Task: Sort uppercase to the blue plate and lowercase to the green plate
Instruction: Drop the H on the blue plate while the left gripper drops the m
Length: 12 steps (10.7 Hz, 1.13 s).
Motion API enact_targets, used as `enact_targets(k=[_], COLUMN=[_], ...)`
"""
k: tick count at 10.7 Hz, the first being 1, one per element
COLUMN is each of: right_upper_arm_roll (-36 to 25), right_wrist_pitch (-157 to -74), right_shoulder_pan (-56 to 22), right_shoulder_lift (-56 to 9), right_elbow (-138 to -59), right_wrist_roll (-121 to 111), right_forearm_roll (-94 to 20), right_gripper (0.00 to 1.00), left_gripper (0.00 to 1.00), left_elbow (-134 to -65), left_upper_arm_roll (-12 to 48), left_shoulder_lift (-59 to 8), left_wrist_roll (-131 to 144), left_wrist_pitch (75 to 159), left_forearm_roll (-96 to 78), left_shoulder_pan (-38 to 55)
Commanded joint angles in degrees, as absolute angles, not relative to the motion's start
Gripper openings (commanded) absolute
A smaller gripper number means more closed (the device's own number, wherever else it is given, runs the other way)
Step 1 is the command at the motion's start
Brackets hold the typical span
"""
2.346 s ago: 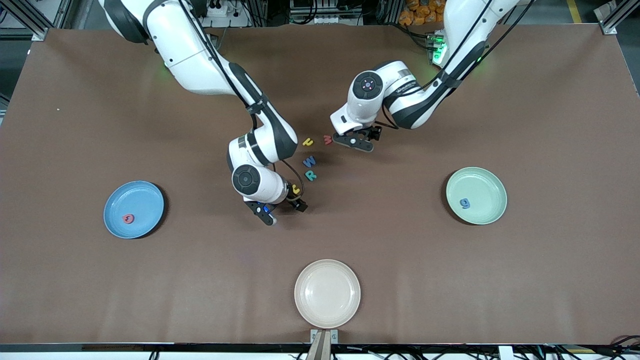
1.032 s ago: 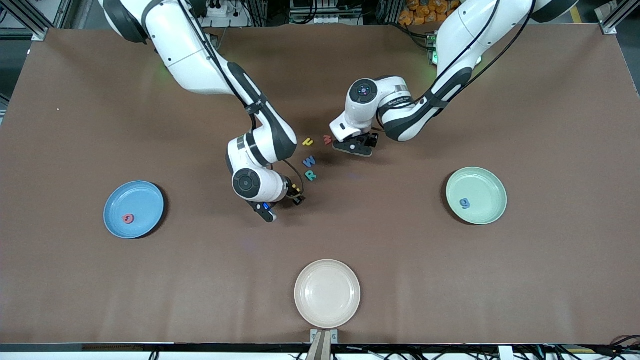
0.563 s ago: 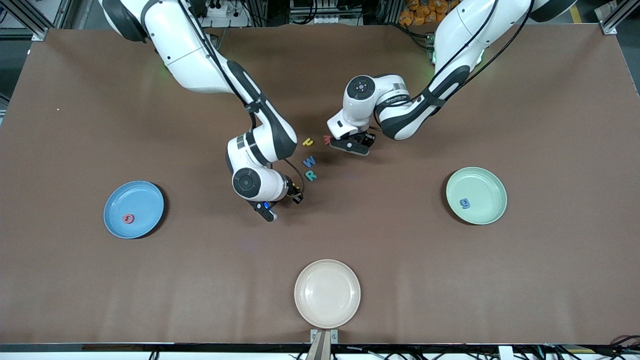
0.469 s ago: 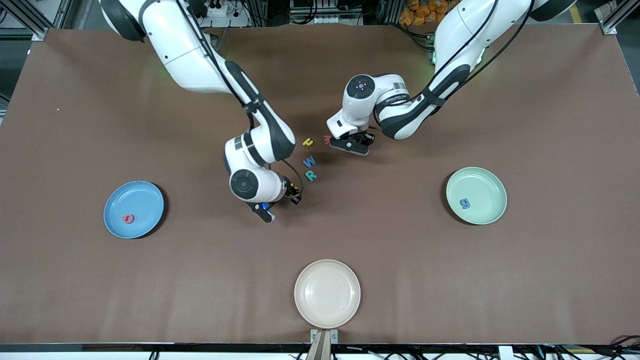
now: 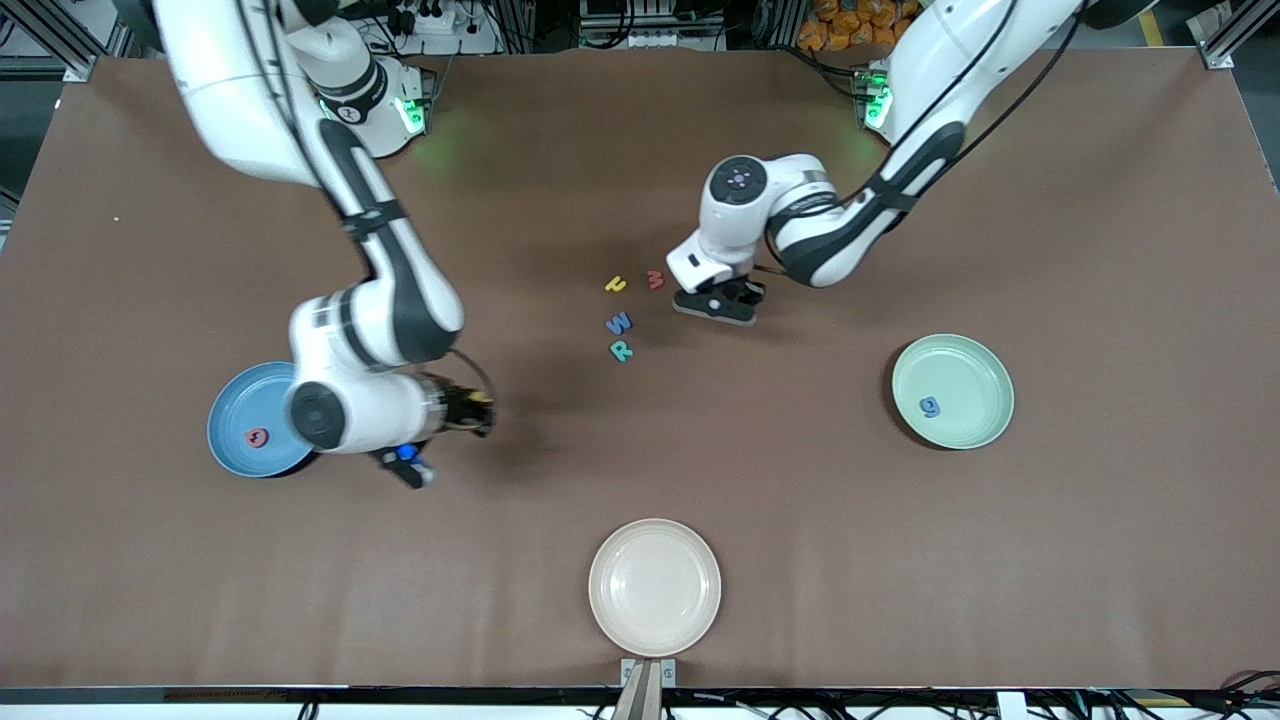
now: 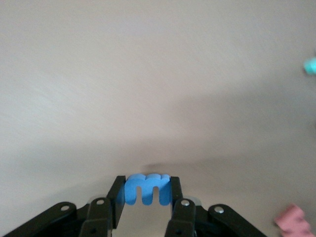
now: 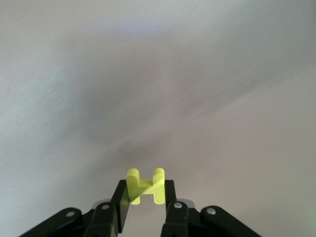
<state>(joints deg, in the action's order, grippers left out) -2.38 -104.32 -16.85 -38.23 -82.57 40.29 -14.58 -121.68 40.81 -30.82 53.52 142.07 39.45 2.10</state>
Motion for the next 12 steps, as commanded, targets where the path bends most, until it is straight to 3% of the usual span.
enact_targets(k=[1,3,6,7,8,10,11,12], right_upper_arm_roll=[-1.58,-1.67,-1.67,-1.67,-1.58,-1.23,-0.97,-0.97], right_wrist_pitch=[-98.55,-97.74,-97.73,-97.73,-97.65,-95.55,-94.84,-94.83], right_shoulder_pan=[-11.98,-6.62,2.34,4.72,6.83,6.42,4.33,1.70], right_shoulder_lift=[-37.71,-36.92,-36.91,-36.91,-37.00,-37.09,-37.09,-37.09], right_elbow=[-79.63,-79.63,-79.80,-79.89,-80.24,-80.42,-80.33,-80.33], right_wrist_roll=[30.55,18.61,-0.03,-4.70,-8.57,-8.71,-6.35,-1.02], right_forearm_roll=[-7.33,-2.65,0.96,1.14,1.06,0.36,0.09,-1.39], right_gripper=[0.00,0.00,0.00,0.41,0.99,1.00,1.00,1.00], left_gripper=[0.00,0.00,0.00,0.00,0.00,0.00,0.08,0.92], left_elbow=[-122.96,-122.70,-121.12,-121.20,-121.64,-122.08,-122.17,-122.17], left_upper_arm_roll=[41.57,41.49,32.21,30.25,29.19,25.85,24.80,24.79], left_shoulder_lift=[-25.76,-24.44,-24.52,-24.35,-24.26,-24.87,-25.05,-25.05], left_wrist_roll=[39.90,24.42,3.75,0.99,0.62,-0.17,-1.05,-1.05], left_wrist_pitch=[139.76,139.22,139.22,139.22,139.22,139.22,139.22,139.22], left_forearm_roll=[40.61,39.82,39.73,39.73,39.64,39.64,39.64,39.12], left_shoulder_pan=[-6.98,-14.12,-16.96,-16.96,-17.05,-16.96,-16.96,-16.96])
